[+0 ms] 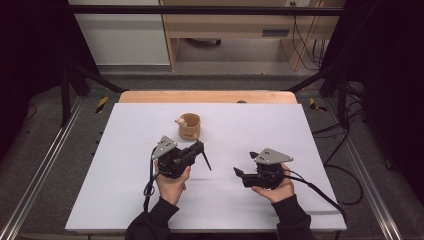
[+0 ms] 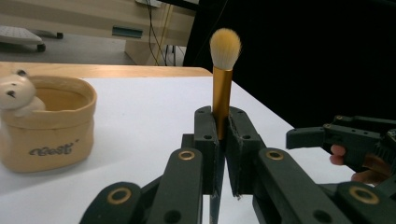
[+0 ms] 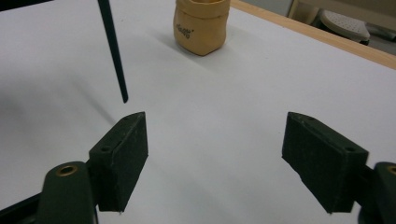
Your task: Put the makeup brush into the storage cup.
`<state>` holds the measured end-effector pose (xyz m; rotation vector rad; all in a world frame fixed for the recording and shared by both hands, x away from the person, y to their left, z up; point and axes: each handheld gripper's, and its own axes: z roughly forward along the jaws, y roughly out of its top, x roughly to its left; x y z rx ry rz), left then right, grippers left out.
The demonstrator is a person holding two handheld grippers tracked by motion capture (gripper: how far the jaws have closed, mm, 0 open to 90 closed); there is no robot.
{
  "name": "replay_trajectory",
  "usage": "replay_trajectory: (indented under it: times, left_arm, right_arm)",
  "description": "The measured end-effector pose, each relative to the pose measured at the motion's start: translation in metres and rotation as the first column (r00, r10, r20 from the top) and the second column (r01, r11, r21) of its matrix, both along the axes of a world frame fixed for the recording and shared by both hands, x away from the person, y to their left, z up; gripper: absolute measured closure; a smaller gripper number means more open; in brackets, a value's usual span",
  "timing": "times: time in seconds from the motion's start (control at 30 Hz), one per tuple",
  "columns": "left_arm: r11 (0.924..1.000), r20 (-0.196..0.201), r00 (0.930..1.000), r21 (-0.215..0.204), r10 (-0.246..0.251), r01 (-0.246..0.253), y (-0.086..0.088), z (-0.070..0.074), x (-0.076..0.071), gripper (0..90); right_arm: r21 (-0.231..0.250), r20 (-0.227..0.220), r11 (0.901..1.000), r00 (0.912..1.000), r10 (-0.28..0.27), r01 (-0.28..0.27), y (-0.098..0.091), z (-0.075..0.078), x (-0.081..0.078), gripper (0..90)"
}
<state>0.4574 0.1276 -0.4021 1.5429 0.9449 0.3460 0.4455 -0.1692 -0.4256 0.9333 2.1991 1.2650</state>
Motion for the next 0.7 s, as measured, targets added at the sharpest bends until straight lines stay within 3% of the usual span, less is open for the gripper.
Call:
replay_trajectory:
  times: [0.37,0.7]
  left_arm:
    - [0.9989,0.005,0.9998,0.042,0.018,-0.018,0.024,0.014,0.003,83.2]
    - [0.9957,0.020,0.9992,0.085,0.034,-0.036,0.043,0.027,0.009,83.2]
  right_arm:
    - [0.082,0.001,0.9939,0.9973,-0.074,0.073,-0.025,0.007,-0.004,15.2]
    - [0.092,0.005,0.9895,0.9937,-0.112,0.111,-0.040,0.008,-0.007,12.2]
